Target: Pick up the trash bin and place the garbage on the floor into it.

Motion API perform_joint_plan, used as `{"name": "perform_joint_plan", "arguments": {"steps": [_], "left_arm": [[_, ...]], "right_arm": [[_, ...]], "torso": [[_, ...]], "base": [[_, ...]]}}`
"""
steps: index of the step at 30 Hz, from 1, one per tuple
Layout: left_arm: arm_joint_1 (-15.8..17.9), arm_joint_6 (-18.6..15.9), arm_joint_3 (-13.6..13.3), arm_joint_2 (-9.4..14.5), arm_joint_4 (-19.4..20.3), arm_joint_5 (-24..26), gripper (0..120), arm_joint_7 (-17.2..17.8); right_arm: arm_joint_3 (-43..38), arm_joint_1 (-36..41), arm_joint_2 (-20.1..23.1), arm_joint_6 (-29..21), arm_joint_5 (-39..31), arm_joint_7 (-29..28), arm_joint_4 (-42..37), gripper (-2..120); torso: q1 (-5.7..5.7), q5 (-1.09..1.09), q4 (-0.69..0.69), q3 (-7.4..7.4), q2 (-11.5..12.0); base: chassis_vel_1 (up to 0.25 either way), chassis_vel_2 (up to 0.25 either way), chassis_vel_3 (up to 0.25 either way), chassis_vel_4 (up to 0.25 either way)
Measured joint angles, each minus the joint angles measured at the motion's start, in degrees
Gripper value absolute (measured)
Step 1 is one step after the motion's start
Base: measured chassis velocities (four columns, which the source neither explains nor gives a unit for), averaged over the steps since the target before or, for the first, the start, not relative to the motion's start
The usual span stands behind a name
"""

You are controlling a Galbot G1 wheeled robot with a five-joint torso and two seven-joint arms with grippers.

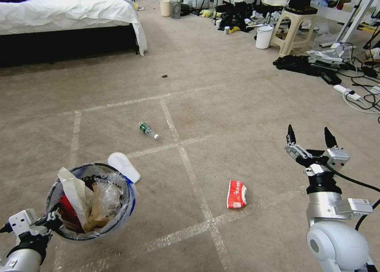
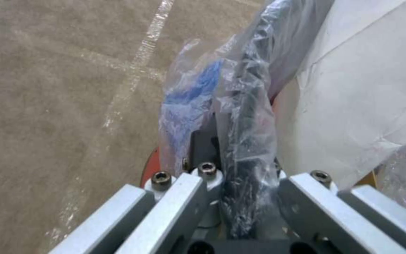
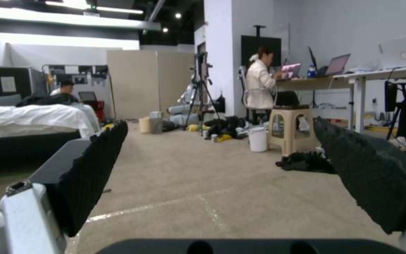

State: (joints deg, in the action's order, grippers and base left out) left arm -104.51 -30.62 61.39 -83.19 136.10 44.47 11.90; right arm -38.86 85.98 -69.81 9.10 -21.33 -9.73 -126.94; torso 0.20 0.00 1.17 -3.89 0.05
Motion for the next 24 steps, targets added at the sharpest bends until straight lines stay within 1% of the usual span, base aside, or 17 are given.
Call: {"name": "perform_joint_plan", "arguments": {"steps": [2,8,10,11,13,14,15,17,18,19,20,21,22,24], "left_arm": [[0.0,0.0,0.0,0.0,0.0,0.0,1,0.0],[0.0,0.0,0.0,0.1,0.0,0.0,1,0.0],[0.1,0.0,-0.2,0.1,-0.1,0.0,1,-0.1],[0.1,0.0,-0.2,0.1,-0.1,0.0,1,-0.1],[0.2,0.1,-0.2,0.1,-0.3,0.0,1,-0.2],[0.3,0.1,-0.3,0.1,-0.3,0.1,1,-0.2],[0.3,0.1,-0.3,0.1,-0.3,0.1,1,-0.2],[0.4,0.1,-0.3,0.1,-0.5,0.1,1,-0.2],[0.4,0.1,-0.3,0.1,-0.5,0.1,1,-0.2],[0.5,0.2,-0.4,0.1,-0.6,0.1,1,-0.3],[0.5,0.2,-0.4,0.1,-0.7,0.1,1,-0.3],[0.6,0.3,-0.5,0.1,-0.7,0.1,1,-0.4],[0.6,0.3,-0.5,0.1,-0.7,0.1,1,-0.4],[0.6,0.5,-0.6,0.0,-0.8,0.1,1,-0.6]], "right_arm": [[0.0,0.0,0.3,0.1,-0.1,0.0,0.1,100],[-0.2,-0.2,1.5,-0.9,-1.4,-0.9,0.2,100],[-0.3,0.3,3.8,-5.8,-4.6,-4.7,-0.9,100],[-0.3,0.3,3.8,-5.8,-4.6,-4.7,-0.9,100],[-0.5,1.1,5.7,-13.1,-9.3,-10.4,-2.3,100],[-1.1,1.4,7.3,-18.6,-13.8,-14.8,-2.8,100],[-1.1,1.4,7.3,-18.6,-13.8,-14.8,-2.8,100],[-2.1,1.5,9.0,-26.1,-20.9,-19.2,-2.7,100],[-2.1,1.5,9.0,-26.1,-20.9,-19.2,-2.7,100],[-2.9,1.1,9.9,-32.1,-28.1,-22.6,-2.2,100],[-3.1,0.9,10.1,-33.7,-30.4,-23.8,-1.9,100],[-3.6,0.0,10.4,-39.5,-37.5,-27.4,-0.3,100],[-3.6,0.0,10.4,-39.5,-37.5,-27.4,-0.3,100],[-3.2,-0.9,10.8,-42.5,-40.5,-28.3,4.1,100]], "torso": [[0.0,0.01,0.0,0.0,0.0],[-0.01,0.01,0.0,0.02,0.0],[-0.02,0.0,0.0,0.03,0.0],[-0.02,0.0,0.0,0.03,0.0],[-0.02,0.02,0.0,0.02,0.0],[-0.02,0.01,0.0,0.02,0.0],[-0.02,0.01,0.0,0.02,0.0],[-0.02,0.01,0.0,0.02,0.0],[-0.02,0.01,0.0,0.02,0.0],[-0.02,0.01,0.0,0.02,0.0],[-0.02,0.01,0.0,0.02,0.0],[-0.02,0.01,0.0,0.02,0.0],[-0.02,0.01,0.0,0.02,0.0],[-0.02,0.01,0.0,0.02,0.0]], "base": [[-0.079,0.084,0.108,-0.093],[0.0,0.0,0.0,0.0],[0.0,0.0,0.0,0.0],[0.0,0.0,0.0,0.0],[0.0,0.0,0.0,0.0],[0.0,0.0,0.0,0.0],[0.0,0.0,0.0,0.0],[0.0,0.0,0.0,0.0],[0.0,0.0,0.0,0.0],[0.0,0.0,0.0,0.0],[0.0,0.0,0.0,0.0],[0.0,0.0,0.0,0.0],[0.0,0.0,0.0,0.0],[0.0,0.0,0.0,0.0]]}}
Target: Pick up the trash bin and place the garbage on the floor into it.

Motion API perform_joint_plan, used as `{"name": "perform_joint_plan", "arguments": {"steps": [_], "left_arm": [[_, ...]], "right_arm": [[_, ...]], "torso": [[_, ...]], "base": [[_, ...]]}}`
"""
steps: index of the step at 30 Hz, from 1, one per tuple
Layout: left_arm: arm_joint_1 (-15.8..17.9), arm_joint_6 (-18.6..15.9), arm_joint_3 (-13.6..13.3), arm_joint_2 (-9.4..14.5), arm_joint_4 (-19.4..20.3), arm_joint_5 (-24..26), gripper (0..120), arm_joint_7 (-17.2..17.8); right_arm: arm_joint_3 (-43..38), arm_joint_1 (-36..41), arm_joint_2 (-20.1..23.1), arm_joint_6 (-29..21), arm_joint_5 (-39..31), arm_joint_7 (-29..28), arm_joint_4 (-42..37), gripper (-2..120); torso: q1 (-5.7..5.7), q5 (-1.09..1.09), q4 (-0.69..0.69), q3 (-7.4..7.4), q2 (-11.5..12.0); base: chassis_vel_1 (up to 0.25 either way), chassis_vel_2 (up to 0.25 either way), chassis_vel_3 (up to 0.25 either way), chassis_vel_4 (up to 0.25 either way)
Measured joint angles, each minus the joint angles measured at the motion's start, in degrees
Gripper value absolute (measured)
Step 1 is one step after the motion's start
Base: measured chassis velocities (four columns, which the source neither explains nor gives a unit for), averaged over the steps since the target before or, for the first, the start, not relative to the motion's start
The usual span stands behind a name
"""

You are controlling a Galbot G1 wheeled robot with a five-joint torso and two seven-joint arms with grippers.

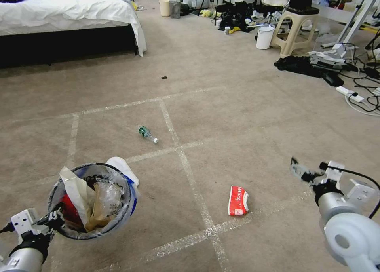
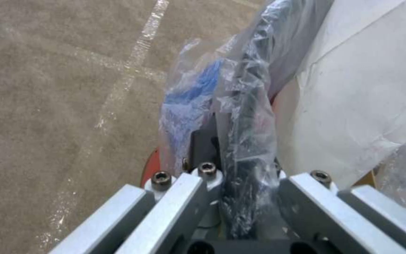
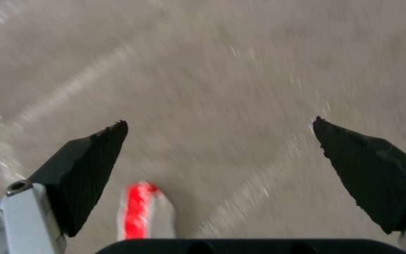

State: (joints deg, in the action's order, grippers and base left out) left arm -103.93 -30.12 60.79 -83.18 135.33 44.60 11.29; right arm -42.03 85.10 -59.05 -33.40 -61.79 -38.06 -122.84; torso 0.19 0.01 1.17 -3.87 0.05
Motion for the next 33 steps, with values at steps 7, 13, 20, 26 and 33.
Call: {"name": "perform_joint_plan", "arguments": {"steps": [7,13,20,26,33], "left_arm": [[-0.5,0.5,0.1,-0.2,-0.1,0.0,1,-0.2],[-0.9,0.6,0.7,-0.2,0.0,0.0,1,-0.1],[-0.9,0.7,0.7,-1.0,0.2,-0.1,1,-0.1],[-1.2,0.9,1.1,-1.3,0.4,-0.2,1,0.0],[-0.9,1.0,1.4,-1.4,0.4,-0.2,1,0.2]], "right_arm": [[4.9,-4.5,-0.6,-1.6,-1.7,0.2,10.7,100],[11.2,-11.4,-1.4,-0.2,0.5,3.7,21.5,100],[17.1,-17.9,-1.0,2.5,5.4,10.3,30.8,100],[22.7,-23.0,-2.3,3.7,7.5,13.3,37.4,98],[26.1,-25.3,-5.6,4.3,8.8,14.6,41.1,94]], "torso": [[0.0,-0.01,-0.01,0.0,0.0],[0.01,-0.01,-0.01,0.0,0.0],[0.01,0.01,0.0,0.0,0.0],[0.01,0.0,0.0,-0.01,0.0],[0.01,0.0,-0.01,0.0,0.0]], "base": [[0.0,0.0,0.0,0.0],[0.0,0.0,0.0,0.0],[0.0,0.0,0.0,0.0],[0.0,0.0,0.0,0.0],[0.0,0.0,0.0,0.0]]}}
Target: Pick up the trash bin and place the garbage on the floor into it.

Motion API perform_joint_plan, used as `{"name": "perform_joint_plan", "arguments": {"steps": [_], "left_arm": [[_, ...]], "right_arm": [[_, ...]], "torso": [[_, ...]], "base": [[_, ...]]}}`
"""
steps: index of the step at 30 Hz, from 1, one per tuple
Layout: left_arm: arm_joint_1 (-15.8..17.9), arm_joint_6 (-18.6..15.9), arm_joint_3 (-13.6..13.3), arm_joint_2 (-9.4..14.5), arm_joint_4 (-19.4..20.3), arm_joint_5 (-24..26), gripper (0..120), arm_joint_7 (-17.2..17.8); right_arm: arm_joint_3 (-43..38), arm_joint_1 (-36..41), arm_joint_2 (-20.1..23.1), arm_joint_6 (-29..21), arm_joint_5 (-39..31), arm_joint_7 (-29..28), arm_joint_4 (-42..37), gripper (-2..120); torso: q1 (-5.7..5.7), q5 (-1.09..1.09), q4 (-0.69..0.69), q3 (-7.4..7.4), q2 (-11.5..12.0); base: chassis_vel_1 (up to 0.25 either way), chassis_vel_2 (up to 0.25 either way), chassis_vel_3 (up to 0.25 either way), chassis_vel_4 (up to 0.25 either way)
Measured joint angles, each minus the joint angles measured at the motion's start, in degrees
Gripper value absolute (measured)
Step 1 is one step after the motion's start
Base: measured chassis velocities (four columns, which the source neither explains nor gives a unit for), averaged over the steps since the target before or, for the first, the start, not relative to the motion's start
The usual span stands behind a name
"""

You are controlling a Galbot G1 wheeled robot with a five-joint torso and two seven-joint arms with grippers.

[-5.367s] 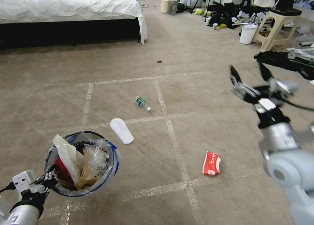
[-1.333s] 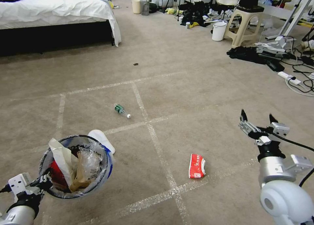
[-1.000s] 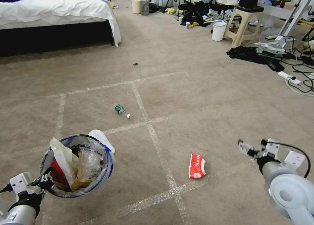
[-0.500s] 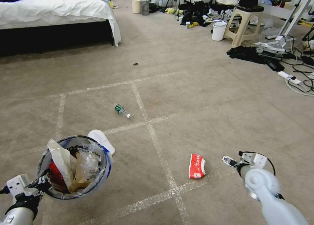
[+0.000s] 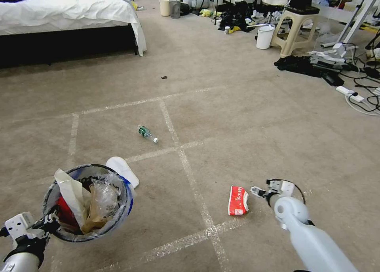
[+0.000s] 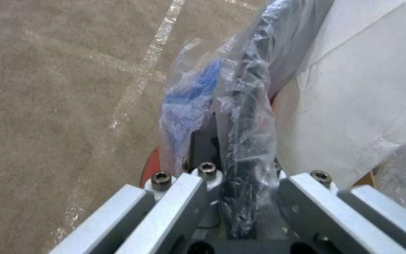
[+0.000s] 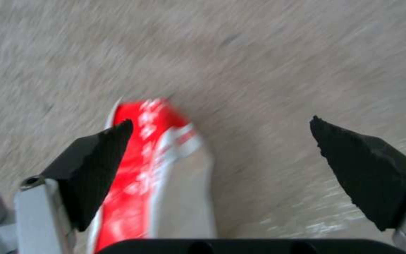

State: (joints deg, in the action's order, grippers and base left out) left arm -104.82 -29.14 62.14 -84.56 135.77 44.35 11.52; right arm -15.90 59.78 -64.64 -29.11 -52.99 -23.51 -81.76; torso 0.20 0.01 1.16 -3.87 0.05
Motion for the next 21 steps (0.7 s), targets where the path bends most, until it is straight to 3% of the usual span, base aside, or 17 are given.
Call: {"name": "perform_joint_plan", "arguments": {"steps": [12,18,20,21], "left_arm": [[1.0,-0.1,-0.5,0.1,-0.5,-0.2,1,0.3],[1.5,-0.1,-0.6,0.2,-0.9,-0.3,1,0.4],[1.5,-0.2,-0.6,0.2,-0.9,-0.3,1,0.4],[1.6,-0.2,-0.6,0.2,-1.1,-0.3,1,0.4]], "right_arm": [[2.0,0.0,-5.2,-0.8,1.8,0.3,3.4,88],[2.2,0.6,-6.0,-1.5,2.9,-0.1,3.6,63],[2.2,0.7,-6.1,-1.5,3.1,-0.1,3.7,60],[2.2,1.0,-6.2,-1.4,3.4,0.0,3.7,51]], "torso": [[0.0,0.0,0.01,0.0,0.0],[0.0,0.01,0.01,0.0,0.0],[0.0,0.01,0.01,0.0,0.0],[0.0,0.01,0.0,0.0,0.0]], "base": [[0.0,0.0,0.0,0.0],[0.0,0.0,0.0,0.0],[0.0,0.0,0.0,0.0],[0.0,0.0,0.0,0.0]]}}
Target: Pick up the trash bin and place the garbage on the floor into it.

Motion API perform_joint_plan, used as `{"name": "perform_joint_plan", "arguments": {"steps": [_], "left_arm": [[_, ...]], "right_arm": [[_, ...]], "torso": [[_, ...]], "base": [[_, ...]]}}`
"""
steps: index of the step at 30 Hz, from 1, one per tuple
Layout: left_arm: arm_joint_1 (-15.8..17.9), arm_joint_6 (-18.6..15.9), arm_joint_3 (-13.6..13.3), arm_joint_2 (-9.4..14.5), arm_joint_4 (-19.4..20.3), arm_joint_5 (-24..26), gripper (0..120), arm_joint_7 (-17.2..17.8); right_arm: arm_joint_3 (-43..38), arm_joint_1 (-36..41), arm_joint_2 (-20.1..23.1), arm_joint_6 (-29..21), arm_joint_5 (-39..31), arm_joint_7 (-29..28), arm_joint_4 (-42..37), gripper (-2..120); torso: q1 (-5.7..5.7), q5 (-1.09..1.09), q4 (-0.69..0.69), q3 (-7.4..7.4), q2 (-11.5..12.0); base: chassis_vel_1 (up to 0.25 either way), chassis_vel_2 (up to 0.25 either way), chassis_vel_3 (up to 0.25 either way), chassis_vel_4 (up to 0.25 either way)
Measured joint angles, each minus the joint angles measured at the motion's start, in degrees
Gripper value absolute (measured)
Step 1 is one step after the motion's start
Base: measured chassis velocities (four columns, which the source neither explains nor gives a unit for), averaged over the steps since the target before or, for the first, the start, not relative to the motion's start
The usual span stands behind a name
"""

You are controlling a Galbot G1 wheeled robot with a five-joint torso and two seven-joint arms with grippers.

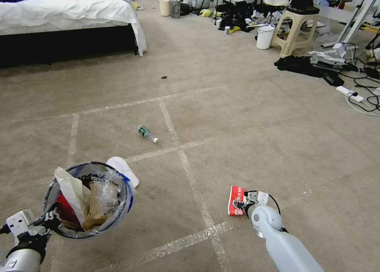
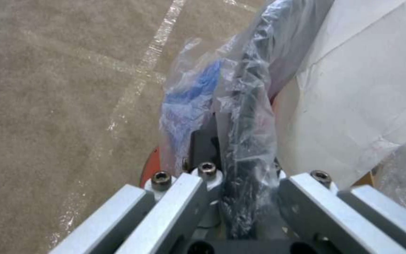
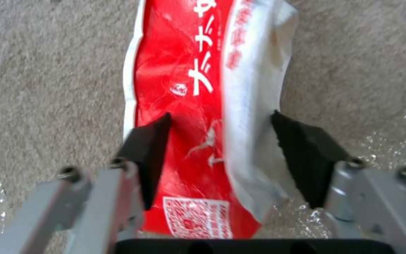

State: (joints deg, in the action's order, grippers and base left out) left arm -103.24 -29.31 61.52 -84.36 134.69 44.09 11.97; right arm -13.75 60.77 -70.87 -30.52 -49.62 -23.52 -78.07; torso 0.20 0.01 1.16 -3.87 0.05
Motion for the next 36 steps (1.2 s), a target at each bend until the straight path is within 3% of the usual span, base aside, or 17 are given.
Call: {"name": "perform_joint_plan", "arguments": {"steps": [3,5,9,11,16,20,21,23,24,26,27,29,30,32,36], "left_arm": [[0.0,0.0,-0.1,0.0,-0.1,0.0,1,0.0],[0.2,0.0,-0.3,0.0,-0.3,-0.1,1,0.0],[0.2,0.0,-0.4,0.0,-0.4,-0.1,1,0.1],[0.1,-0.1,-0.4,0.0,-0.4,-0.1,1,0.1],[0.1,-0.2,-0.5,0.0,-0.2,-0.1,1,0.1],[-0.1,-0.3,-0.5,0.1,0.3,0.1,1,0.2],[-0.4,-0.6,-0.6,0.1,0.8,0.1,1,0.3],[-0.7,-1.0,-0.9,0.0,1.5,0.2,1,0.4],[-0.7,-1.0,-0.9,0.0,1.5,0.2,1,0.4],[-1.1,-1.4,-1.1,-0.2,2.4,0.1,1,0.8],[-1.1,-1.4,-1.1,-0.2,2.4,0.1,1,0.8],[-1.3,-1.7,-1.2,-0.3,3.2,0.1,1,1.0],[-1.3,-1.7,-1.2,-0.3,3.2,0.1,1,1.0],[-1.7,-1.9,-0.9,-0.4,3.9,0.1,1,1.2],[-1.8,-2.0,-0.7,-0.4,4.3,0.1,1,1.3]], "right_arm": [[0.0,0.1,0.0,0.0,0.1,0.0,0.0,48],[-0.2,0.7,0.0,0.6,0.8,0.3,-0.2,33],[-0.4,1.3,0.1,1.3,1.4,0.6,-0.5,22],[-0.7,1.8,0.4,1.8,1.5,0.8,-0.9,10],[-1.1,2.7,1.1,3.4,1.3,1.4,-2.0,1],[-2.1,3.8,4.4,6.7,-0.8,3.4,-8.6,0],[-1.8,2.8,8.0,7.7,-3.3,3.9,-16.7,0],[-0.2,-0.5,11.7,7.2,-7.8,3.5,-26.5,0],[-0.2,-0.5,11.7,7.2,-7.8,3.5,-26.5,0],[4.6,-7.7,14.1,5.0,-15.9,1.3,-37.6,0],[4.6,-7.7,14.1,5.0,-15.9,1.3,-37.6,0],[10.1,-17.5,15.2,3.3,-24.6,-0.6,-45.0,0],[10.1,-17.5,15.2,3.3,-24.6,-0.6,-45.0,0],[19.6,-28.7,15.4,2.6,-32.2,-1.8,-49.7,0],[26.4,-35.0,15.0,2.1,-36.5,-2.6,-51.0,0]], "torso": [[0.0,0.0,0.0,0.0,0.0],[0.0,0.01,0.01,0.01,0.0],[0.0,0.0,0.0,0.01,0.0],[0.0,-0.01,0.0,0.01,0.0],[0.0,-0.01,0.0,0.0,0.0],[0.0,-0.02,0.02,0.0,0.0],[0.0,-0.02,0.03,0.0,0.0],[-0.01,0.03,0.01,0.0,0.0],[-0.01,0.03,0.01,0.0,0.0],[0.0,-0.03,0.0,-0.01,0.0],[0.0,-0.03,0.0,-0.01,0.0],[-0.01,0.04,-0.01,0.0,0.0],[-0.01,0.04,-0.01,0.0,0.0],[-0.01,0.02,-0.02,-0.01,0.0],[-0.01,0.01,0.0,0.0,0.0]], "base": [[0.0,0.0,0.0,0.0],[0.0,0.0,0.0,0.0],[0.0,0.0,0.0,0.0],[0.0,0.0,0.0,0.0],[0.0,0.0,0.0,0.0],[0.0,0.0,0.0,0.0],[0.0,0.0,0.0,0.0],[0.0,0.0,0.0,0.0],[0.0,0.0,0.0,0.0],[0.0,0.0,0.0,0.0],[0.0,0.0,0.0,0.0],[0.0,0.0,0.0,0.0],[0.0,0.0,0.0,0.0],[0.0,0.0,0.0,0.0],[0.0,0.0,0.0,0.0]]}}
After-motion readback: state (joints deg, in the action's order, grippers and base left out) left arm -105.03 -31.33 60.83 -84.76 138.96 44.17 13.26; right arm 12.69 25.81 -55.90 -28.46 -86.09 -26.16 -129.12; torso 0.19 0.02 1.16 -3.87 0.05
